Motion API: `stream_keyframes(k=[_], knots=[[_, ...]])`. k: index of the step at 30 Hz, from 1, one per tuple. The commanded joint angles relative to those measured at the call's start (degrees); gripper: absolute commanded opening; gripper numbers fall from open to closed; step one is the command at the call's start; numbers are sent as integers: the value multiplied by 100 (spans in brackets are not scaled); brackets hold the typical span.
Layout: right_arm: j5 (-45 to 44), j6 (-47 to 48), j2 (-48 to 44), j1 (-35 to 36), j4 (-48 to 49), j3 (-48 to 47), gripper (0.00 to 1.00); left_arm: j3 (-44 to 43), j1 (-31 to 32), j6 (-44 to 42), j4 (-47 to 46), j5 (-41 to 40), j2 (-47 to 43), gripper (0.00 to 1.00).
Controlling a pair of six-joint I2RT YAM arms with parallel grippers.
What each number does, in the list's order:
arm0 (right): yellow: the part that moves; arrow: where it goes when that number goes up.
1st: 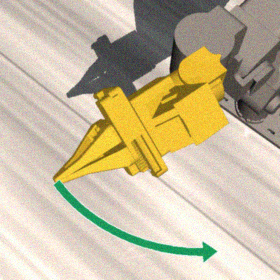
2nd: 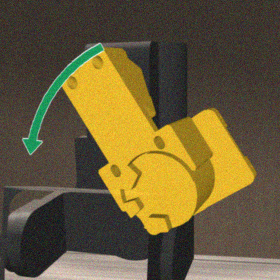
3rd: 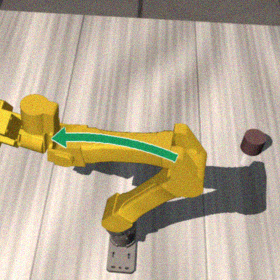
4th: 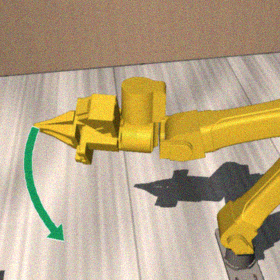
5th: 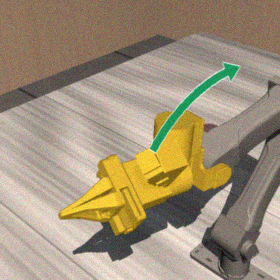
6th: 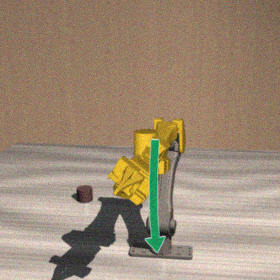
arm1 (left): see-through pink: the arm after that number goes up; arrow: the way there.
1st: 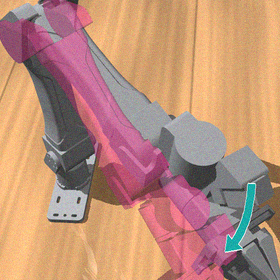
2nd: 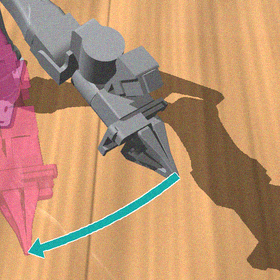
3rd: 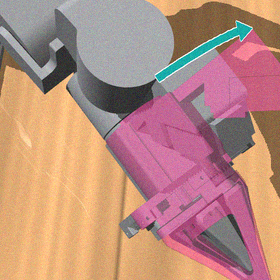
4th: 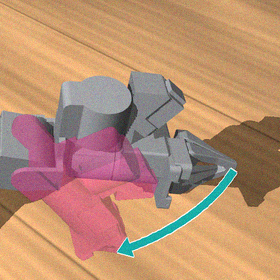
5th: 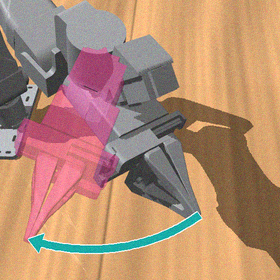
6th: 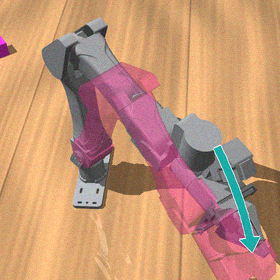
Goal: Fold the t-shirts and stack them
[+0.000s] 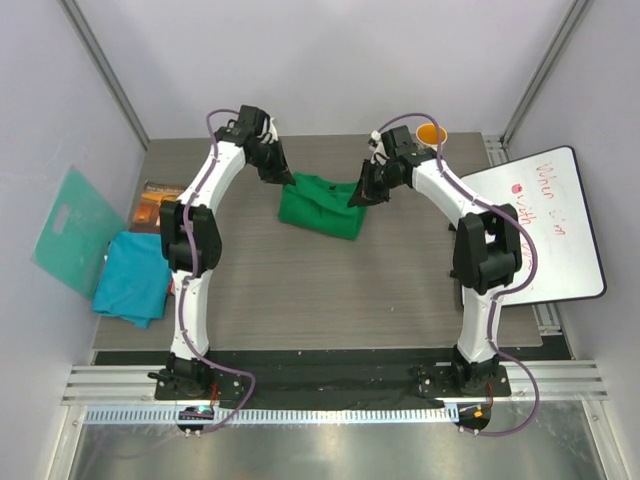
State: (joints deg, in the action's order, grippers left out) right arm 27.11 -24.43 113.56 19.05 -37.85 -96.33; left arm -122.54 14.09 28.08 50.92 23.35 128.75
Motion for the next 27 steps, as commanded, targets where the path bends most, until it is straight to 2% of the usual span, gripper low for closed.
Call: stream_keyframes(k=[1,8,11,17,21,23,25,27], knots=[[-277,26,210,-164,-215,-535,5,-455,-64,128,-46,-243,194,4],[-312,-203,650,-305,-135,-799,5,-393,-11,594,-872,203,633,7],[-365,-299,790,-305,22,-817,5,-481,59,585,-1224,389,888,2],[-724,-405,966,-314,462,-817,5,-552,85,892,-1909,144,1126,1],[-962,-607,1019,-332,901,-676,18,-779,85,1024,-2059,-59,1372,13],[-954,-860,1072,-349,1041,-676,19,-824,77,1077,-2059,-138,1460,16],[-936,-1072,1116,-384,1182,-606,30,-780,85,1104,-2068,-313,1434,18],[-892,-1449,1125,-411,1446,-466,34,-693,85,1130,-2016,-480,1399,18]])
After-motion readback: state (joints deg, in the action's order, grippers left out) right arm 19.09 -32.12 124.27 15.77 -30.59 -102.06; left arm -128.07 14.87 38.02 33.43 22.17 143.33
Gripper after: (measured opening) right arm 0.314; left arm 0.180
